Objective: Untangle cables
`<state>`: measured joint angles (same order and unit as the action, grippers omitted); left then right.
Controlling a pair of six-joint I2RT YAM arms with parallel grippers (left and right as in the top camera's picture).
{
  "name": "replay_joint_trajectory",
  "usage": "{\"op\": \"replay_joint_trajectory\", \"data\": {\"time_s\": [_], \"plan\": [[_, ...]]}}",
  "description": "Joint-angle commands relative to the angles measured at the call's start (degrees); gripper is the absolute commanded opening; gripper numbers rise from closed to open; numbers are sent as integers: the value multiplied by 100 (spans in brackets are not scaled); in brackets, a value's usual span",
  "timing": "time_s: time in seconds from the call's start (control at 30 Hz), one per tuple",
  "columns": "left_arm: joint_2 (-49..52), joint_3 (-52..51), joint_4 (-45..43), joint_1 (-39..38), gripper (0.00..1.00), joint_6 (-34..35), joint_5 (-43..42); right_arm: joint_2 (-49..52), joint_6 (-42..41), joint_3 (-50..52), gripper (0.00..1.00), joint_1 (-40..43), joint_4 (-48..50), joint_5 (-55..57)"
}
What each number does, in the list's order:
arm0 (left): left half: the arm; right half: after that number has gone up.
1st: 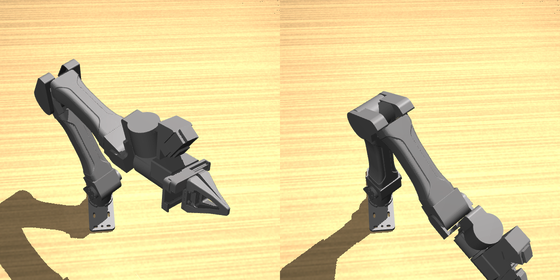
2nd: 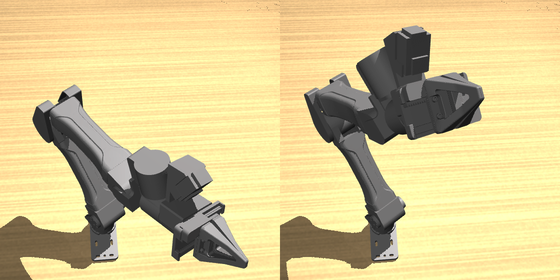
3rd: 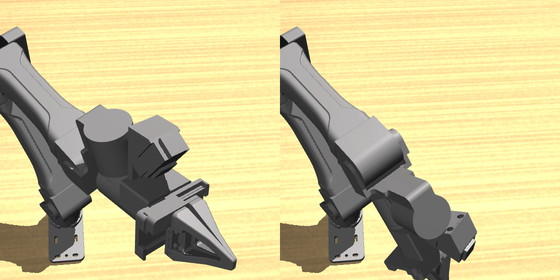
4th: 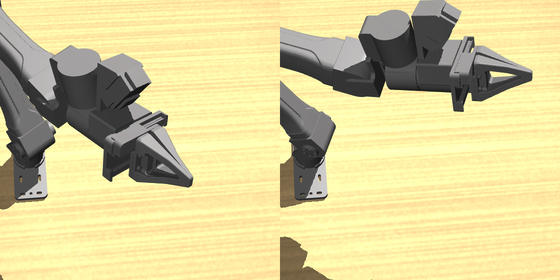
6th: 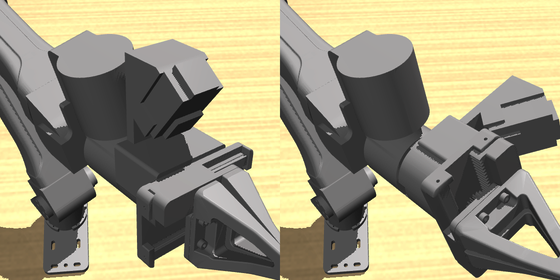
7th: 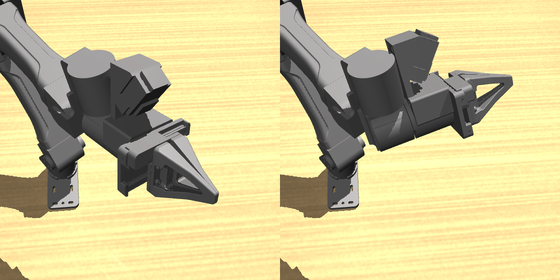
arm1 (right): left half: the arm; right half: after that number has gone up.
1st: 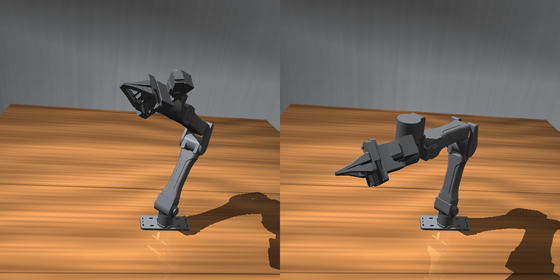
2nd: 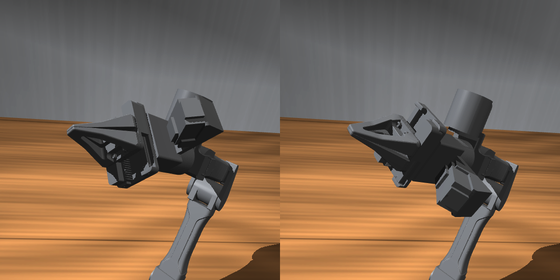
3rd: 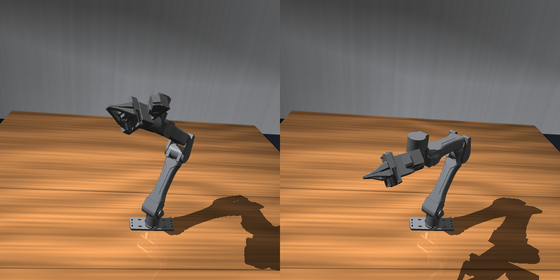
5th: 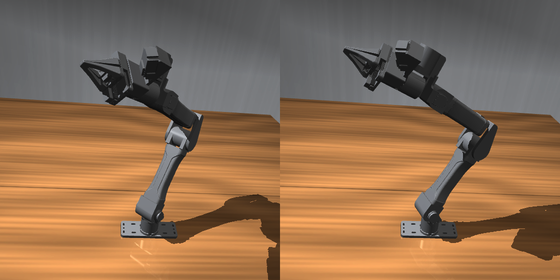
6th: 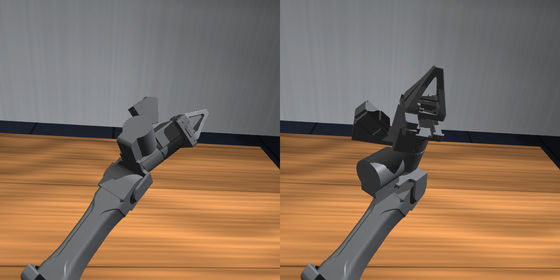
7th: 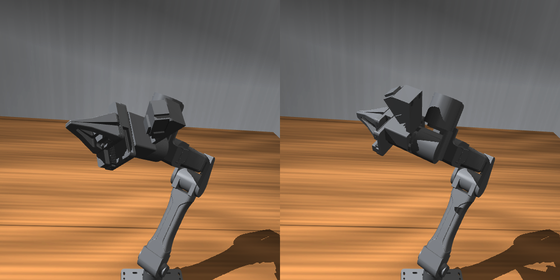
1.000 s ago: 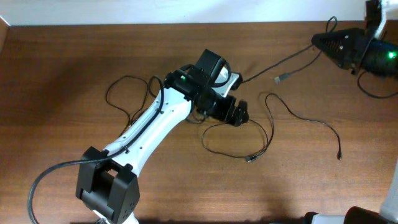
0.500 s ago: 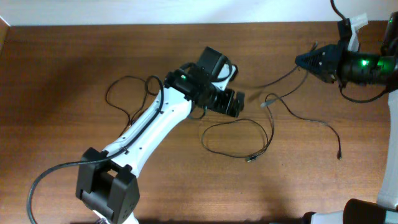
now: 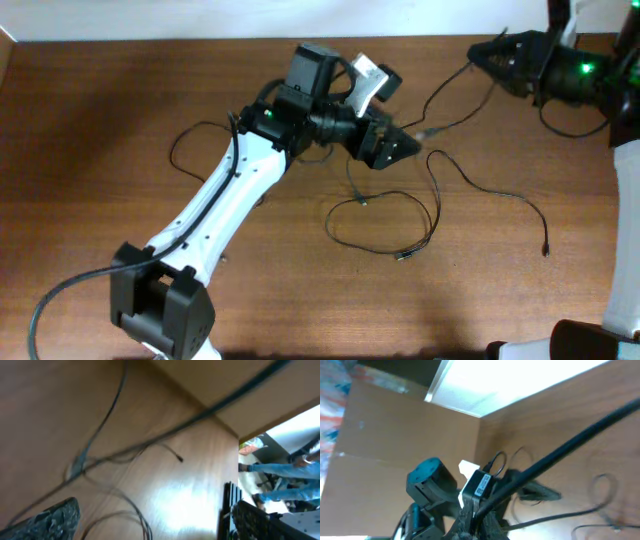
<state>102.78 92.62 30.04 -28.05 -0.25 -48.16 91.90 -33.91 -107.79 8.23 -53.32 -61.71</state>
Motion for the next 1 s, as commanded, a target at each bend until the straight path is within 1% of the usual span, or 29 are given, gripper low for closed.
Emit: {"op": "replay_joint_trajectory", "data": {"time_s": [0.0,0.03,0.1,0.13,0.17,0.2,0.27,0.3,0.37,0.4,0.43,0.47,0.5,0.53,0.6,0.63,0.67,0.7,0.77,0.87,0.93,0.97], "plan": [[-175,107,-396,-271,99,247,468,-2,-450,-125,4,-273,105,-605],[-175,107,-553,-354,99,433,861,-2,-531,-125,4,-352,186,-706],[-175,107,-693,-466,100,575,1207,-2,-579,-125,4,-457,310,-920],[-175,107,-708,-487,76,608,1419,-2,-577,-125,4,-498,321,-1036],[-175,107,-706,-485,10,623,1602,-2,-549,-125,4,-531,323,-1115],[-175,107,-669,-481,0,739,1832,-2,-426,-125,4,-533,321,-1115],[-175,107,-444,-481,0,966,2409,-2,28,-122,4,-514,308,-1014],[-175,107,-142,-481,0,988,2702,-2,227,-114,4,-516,197,-855],[-175,107,350,-470,0,986,3233,9,247,-114,4,-516,-9,-527],[-175,107,520,-470,0,988,3475,11,400,-114,4,-518,-118,-337],[-177,107,614,-461,0,986,3582,11,590,-114,6,-518,-267,-131],[-177,107,651,-435,0,988,3580,11,966,-114,28,-518,-629,334],[-181,109,647,-393,0,990,3578,20,1305,-114,68,-518,-1040,857],[-223,129,645,-348,0,992,3580,26,1615,-114,80,-522,-1436,1285],[-323,238,643,-249,0,990,3606,31,2175,-111,94,-522,-2081,1961],[-389,339,645,-210,0,992,3716,35,2302,-94,100,-522,-2417,2610],[-496,448,645,-164,0,1051,3980,35,2299,-50,99,-522,-2651,3176],[-671,564,638,-122,0,1314,4468,37,2299,74,99,-527,-2855,3615],[-951,730,468,-46,0,1443,4920,37,2297,411,99,-527,-2988,3950],[-1545,833,-160,140,0,1587,4972,44,2297,1163,99,-527,-2835,3974],[-1810,833,-105,275,0,1716,5141,44,2299,1720,99,-527,-2503,3976],[-1845,833,116,334,0,1716,5445,44,2299,2017,99,-527,-2258,3978]]}}
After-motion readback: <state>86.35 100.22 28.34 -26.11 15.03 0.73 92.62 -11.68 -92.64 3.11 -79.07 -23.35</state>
